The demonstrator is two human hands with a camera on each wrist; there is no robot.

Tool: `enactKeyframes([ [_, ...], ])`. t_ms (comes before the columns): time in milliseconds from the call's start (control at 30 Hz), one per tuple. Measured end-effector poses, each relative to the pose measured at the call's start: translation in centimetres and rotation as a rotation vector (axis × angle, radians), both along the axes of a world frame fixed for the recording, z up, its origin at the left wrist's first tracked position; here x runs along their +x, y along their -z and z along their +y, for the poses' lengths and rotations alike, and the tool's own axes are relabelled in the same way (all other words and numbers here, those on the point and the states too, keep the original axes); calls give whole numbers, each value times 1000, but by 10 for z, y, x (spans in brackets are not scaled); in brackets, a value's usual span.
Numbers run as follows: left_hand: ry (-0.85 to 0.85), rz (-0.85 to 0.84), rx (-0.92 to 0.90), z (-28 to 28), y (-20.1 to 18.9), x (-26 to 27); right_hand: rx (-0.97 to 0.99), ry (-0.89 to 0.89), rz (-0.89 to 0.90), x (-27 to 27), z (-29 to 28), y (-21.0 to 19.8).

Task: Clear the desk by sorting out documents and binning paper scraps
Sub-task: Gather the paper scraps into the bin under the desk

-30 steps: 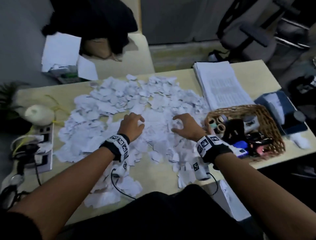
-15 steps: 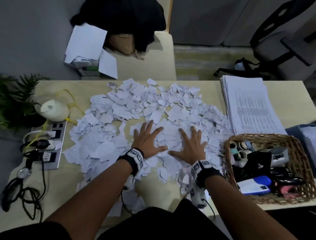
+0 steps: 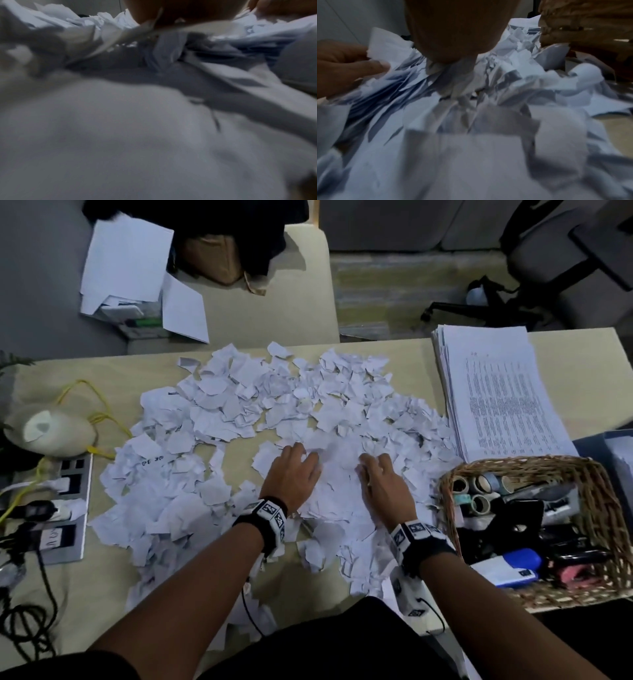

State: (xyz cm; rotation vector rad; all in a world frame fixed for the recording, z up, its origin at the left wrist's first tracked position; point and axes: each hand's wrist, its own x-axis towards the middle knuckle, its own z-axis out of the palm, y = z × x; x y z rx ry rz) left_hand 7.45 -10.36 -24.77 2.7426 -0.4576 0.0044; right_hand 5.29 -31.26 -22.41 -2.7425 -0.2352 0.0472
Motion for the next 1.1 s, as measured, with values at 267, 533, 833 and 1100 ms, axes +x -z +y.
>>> enactKeyframes([
  [267, -112, 44, -347, 16, -26, 5, 67, 219, 61, 35, -11, -21],
  [533, -379, -69, -537, 36, -52, 24, 66, 112, 15, 31, 2, -24],
  [833, -494, 132, -499, 50, -70, 37, 159, 289, -21, 27, 22, -58],
  [1100, -130, 109, -459, 9, -81, 30, 533, 835, -92, -17, 15, -85],
])
